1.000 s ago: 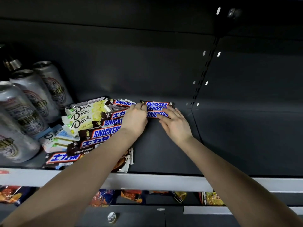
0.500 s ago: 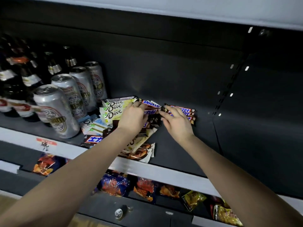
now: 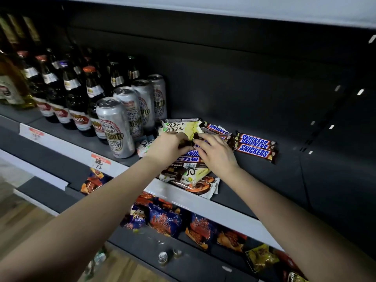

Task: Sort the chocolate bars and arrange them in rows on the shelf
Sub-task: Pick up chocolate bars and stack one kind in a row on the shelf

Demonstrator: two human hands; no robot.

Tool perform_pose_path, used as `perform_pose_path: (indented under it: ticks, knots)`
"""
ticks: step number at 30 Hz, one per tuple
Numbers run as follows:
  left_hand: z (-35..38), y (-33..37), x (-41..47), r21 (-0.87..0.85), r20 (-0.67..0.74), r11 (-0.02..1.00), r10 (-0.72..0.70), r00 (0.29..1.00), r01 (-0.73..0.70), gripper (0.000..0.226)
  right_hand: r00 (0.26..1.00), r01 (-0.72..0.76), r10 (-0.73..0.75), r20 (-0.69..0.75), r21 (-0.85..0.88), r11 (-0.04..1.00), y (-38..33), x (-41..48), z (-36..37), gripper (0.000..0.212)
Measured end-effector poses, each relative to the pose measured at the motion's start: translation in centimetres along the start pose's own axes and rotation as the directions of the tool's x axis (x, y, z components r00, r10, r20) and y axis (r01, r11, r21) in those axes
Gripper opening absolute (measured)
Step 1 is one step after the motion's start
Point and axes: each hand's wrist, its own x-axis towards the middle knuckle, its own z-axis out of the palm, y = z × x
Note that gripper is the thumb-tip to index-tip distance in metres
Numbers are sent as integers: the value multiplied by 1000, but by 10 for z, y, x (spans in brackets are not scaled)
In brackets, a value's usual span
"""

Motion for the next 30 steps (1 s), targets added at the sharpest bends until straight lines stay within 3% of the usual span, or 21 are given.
perform_pose_path:
  ticks: [5,10,16,23,26,30]
  knots:
    - [-2,1,-4,-19,77,1000,-19,997,20,39,1000,15,-14,-13,22,1000,0,-1,1,38]
    - [-2,1,-3,-104,-4,990,-95,995,94,21,1000,30,-30,6,33,999,-1,-4,0,31]
    - [-2,-6,3,-135,-148,974,-200,968,181,18,993,32,-40,109,69,997,-1,-5,0,30]
    - [-3,-13,3,-85,-156,995,-68,985,55,13,976,98,-111,186,75,992,-2,2,-4,35]
    - [-5,-12,0,-2,-73,1000,13,997,-13,19,959,104,-106,262,20,994,-5,8,-5,40]
    - [-7,-13,0,13,-5,1000,-19,1000,19,33,964,87,-56,261,-108,990,-9,8,1,61]
